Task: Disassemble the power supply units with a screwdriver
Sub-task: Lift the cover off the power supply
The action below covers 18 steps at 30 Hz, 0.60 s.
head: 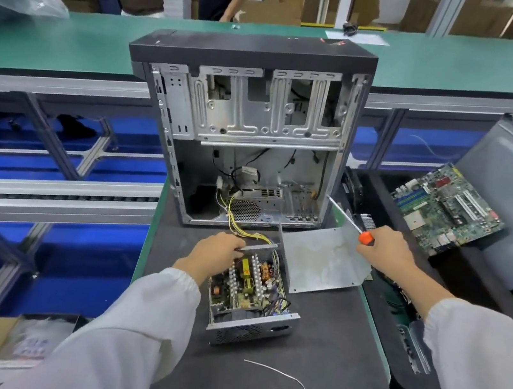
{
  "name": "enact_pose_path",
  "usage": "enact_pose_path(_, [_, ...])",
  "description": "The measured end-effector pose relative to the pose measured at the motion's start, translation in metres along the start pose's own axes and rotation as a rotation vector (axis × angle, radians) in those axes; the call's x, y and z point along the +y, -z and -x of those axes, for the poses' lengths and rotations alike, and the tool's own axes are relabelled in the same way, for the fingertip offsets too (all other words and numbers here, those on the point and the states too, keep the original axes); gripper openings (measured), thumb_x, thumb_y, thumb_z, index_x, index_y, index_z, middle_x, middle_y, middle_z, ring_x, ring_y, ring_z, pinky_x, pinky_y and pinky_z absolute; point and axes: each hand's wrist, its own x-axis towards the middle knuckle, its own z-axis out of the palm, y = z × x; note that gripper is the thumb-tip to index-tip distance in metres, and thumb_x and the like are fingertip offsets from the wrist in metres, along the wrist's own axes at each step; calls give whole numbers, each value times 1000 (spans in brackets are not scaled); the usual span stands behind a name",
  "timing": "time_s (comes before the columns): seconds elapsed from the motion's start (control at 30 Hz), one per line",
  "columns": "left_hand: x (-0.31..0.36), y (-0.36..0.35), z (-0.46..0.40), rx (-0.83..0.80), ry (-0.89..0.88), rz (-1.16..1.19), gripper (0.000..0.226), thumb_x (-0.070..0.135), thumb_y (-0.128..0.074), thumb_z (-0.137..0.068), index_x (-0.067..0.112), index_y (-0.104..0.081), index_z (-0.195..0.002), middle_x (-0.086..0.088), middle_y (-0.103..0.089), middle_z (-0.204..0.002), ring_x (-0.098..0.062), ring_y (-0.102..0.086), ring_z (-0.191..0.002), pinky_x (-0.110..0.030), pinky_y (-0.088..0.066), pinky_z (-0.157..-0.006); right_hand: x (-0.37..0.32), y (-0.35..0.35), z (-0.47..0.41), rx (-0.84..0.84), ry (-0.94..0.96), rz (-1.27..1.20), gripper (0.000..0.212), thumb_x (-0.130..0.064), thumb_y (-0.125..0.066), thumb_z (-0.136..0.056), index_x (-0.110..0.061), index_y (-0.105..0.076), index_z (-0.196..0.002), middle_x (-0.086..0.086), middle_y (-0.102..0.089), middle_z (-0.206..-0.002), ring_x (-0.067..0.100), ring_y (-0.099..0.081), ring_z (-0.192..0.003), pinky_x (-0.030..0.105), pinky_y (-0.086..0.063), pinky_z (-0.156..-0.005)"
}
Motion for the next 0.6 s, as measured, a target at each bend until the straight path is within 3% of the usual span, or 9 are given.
enact_pose_path(0.17, [5, -2, 6, 91, 24, 29, 20, 21, -44, -103, 13, -52, -86, -4, -60, -88, -30, -59, -90, -40, -48, -74, 0, -14, -8, -1, -86, -62, 37, -10, -56, -84, -12, -34, -55, 7, -41, -55, 26, -42, -60, 31, -29, -51])
enact_pose_path(0.27, [7, -1, 9, 160, 48, 95, 12, 22, -52, -100, 18, -63, -103, 0, -67, -101, -26, -60, -99, -38, -49, -78, 3, -18, -9, -4, -115, -106, 35, -12, -56, -85, -11, -38, -56, 9, -46, -58, 27, -48, -63, 31, -34, -55])
enact_pose_path(0.37, [3, 1, 17, 229, 14, 172, 30, 21, -59, -96, 23, -57, -126, 4, -60, -125, -19, -54, -116, -38, -49, -90, 2, -12, -2, 64, -86, -79, 34, -21, -61, -87, -8, -47, -58, 12, -56, -62, 31, -57, -66, 31, -40, -56])
enact_pose_path(0.43, [1, 0, 27, 318, -37, 228, 38, 17, -59, -95, 19, -53, -132, 3, -53, -133, -15, -50, -120, -32, -45, -96, -7, -4, 6, 207, 3, -17, 35, -29, -63, -89, -10, -53, -62, 9, -57, -64, 33, -57, -67, 32, -41, -56])
enact_pose_path(0.5, [-1, -3, 40, 429, -80, 300, 37, 12, -58, -95, 15, -53, -131, 2, -50, -132, -12, -52, -113, -19, -41, -93, -23, 2, 18, 315, 115, 23, 27, -30, -63, -90, -12, -60, -70, 6, -56, -72, 33, -56, -71, 35, -44, -59])
enact_pose_path(0.53, [0, -5, 47, 483, -96, 347, 34, 10, -58, -94, 14, -56, -128, 2, -50, -128, -10, -53, -107, -12, -39, -88, -33, 3, 25, 303, 155, 2, 22, -29, -65, -89, -13, -62, -74, 4, -57, -74, 32, -57, -72, 34, -45, -60])
enact_pose_path(0.6, [5, -10, 60, 554, -109, 460, 26, 7, -59, -93, 13, -61, -118, 3, -53, -117, -6, -53, -98, -3, -35, -83, -54, -2, 44, 105, 199, -194, 19, -27, -71, -85, -14, -64, -75, -5, -58, -61, 17, -57, -58, 25, -42, -52])
